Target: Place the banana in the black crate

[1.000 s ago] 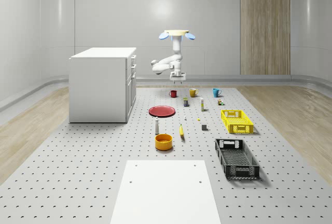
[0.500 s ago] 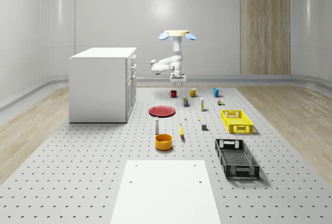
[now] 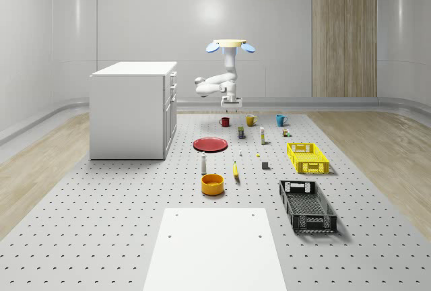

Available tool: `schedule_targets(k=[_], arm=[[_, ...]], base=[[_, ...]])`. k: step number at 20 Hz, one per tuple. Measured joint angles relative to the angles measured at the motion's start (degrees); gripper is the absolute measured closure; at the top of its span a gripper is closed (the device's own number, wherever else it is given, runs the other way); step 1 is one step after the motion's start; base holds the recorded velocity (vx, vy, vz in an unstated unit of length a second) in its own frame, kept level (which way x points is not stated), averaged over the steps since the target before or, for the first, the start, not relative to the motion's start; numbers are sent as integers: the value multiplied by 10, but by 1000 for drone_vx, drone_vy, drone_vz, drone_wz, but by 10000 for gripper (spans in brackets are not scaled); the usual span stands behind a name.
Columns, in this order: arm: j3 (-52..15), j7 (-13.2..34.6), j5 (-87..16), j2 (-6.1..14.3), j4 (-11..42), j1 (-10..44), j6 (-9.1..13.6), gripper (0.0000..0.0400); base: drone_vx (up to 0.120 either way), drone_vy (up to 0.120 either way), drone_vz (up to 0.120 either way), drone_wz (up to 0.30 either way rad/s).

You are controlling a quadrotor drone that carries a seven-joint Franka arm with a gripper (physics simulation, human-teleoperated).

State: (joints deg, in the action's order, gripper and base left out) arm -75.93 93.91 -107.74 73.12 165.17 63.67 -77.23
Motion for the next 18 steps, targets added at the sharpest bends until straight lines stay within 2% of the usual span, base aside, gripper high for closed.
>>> schedule_targets(k=[18], arm=[[-9,9,18,38,-2,10,-35,0]], base=[[120,0,0,0]])
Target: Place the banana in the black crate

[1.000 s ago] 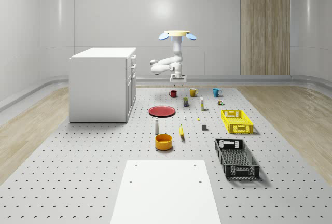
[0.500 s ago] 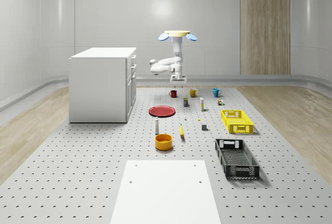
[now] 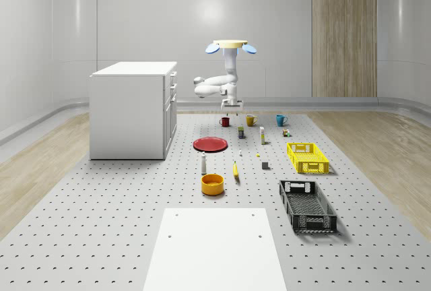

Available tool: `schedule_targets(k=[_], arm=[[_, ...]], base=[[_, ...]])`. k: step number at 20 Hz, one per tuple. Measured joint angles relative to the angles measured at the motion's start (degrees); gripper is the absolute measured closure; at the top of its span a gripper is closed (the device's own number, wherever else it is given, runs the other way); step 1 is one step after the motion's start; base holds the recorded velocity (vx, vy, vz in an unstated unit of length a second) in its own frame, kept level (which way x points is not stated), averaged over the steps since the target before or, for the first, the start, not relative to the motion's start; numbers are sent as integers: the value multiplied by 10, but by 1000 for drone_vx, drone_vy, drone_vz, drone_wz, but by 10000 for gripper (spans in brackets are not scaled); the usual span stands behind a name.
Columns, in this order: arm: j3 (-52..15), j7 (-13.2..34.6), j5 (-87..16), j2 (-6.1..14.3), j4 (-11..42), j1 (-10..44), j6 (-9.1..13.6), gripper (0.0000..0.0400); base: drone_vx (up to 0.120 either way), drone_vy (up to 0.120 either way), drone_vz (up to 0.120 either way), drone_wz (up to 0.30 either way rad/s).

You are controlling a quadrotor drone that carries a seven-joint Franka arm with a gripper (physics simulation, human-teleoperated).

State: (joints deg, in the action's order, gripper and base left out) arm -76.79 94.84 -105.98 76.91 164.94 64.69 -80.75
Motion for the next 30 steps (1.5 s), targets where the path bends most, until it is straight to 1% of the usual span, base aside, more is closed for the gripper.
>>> schedule_targets(k=[2,8,11,14,30], arm=[[-1,1,2,4,0,1,-4,0],[-3,3,7,15,-1,4,-14,0],[-4,4,9,20,-1,5,-18,0],[-5,6,11,25,-1,6,-23,0],[-9,10,21,49,-3,12,-45,0]], base=[[120,0,0,0],[120,0,-120,0],[120,0,-13,0],[120,0,-120,0],[120,0,0,0]])
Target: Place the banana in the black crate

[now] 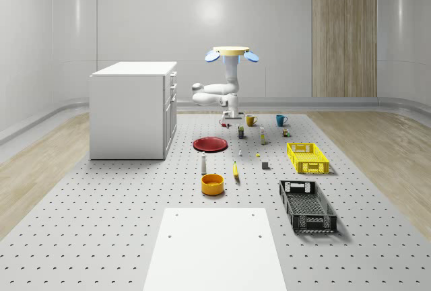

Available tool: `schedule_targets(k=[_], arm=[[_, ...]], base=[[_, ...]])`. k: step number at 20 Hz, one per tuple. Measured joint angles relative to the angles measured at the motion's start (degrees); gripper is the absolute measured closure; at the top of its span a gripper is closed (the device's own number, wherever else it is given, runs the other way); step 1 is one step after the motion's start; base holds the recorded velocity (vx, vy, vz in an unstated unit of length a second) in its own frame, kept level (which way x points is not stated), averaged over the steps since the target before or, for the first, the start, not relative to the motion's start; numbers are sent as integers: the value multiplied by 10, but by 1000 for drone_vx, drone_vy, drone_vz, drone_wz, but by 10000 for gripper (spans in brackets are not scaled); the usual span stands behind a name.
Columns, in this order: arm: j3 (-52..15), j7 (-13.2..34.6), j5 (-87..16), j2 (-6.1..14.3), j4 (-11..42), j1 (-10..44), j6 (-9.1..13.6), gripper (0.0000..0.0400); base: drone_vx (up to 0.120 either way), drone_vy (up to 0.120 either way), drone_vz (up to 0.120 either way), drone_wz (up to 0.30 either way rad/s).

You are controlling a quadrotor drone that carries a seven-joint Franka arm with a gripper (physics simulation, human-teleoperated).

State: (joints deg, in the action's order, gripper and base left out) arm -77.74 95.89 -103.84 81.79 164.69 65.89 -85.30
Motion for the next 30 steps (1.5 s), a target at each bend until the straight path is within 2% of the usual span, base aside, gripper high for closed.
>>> schedule_targets(k=[30], arm=[[-6,6,14,34,-2,8,-32,0]], base=[[120,-5,0,0]])
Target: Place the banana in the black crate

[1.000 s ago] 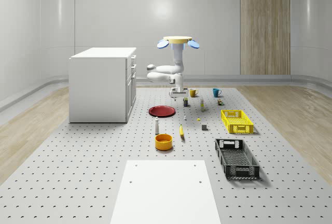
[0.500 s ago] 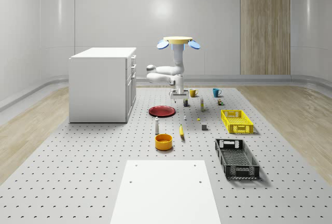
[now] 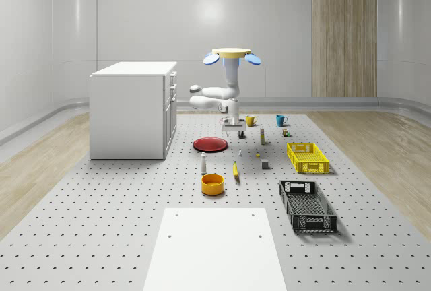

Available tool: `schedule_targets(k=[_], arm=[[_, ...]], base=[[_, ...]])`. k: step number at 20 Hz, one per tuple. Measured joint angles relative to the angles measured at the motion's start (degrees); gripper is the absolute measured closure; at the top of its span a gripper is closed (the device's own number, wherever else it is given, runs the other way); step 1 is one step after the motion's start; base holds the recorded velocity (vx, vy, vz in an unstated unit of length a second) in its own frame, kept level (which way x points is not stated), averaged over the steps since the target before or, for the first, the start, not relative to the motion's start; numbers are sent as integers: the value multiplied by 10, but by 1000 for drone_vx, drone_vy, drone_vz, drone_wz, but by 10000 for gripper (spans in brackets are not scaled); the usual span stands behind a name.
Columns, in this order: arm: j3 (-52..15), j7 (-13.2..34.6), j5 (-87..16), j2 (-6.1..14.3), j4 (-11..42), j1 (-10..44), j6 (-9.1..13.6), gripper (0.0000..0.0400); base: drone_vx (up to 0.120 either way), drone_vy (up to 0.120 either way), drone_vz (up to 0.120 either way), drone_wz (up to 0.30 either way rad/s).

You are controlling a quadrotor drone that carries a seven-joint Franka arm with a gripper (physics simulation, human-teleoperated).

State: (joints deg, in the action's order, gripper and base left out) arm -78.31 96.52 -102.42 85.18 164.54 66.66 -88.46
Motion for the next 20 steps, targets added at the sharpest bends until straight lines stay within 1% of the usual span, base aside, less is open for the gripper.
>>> schedule_targets(k=[1,3,6,9,10,18,20], arm=[[0,0,0,1,0,0,-1,0],[0,0,1,3,0,1,-3,0],[-1,1,2,5,0,1,-5,0],[-1,1,3,8,0,2,-7,0],[-1,2,4,9,0,2,-8,0],[-2,3,6,15,-1,3,-14,0],[-2,3,7,16,-1,3,-15,0]], base=[[120,0,0,0],[120,-100,0,0],[120,0,0,0],[120,0,-120,0],[120,0,-40,0],[120,0,0,0],[120,0,-80,0]])
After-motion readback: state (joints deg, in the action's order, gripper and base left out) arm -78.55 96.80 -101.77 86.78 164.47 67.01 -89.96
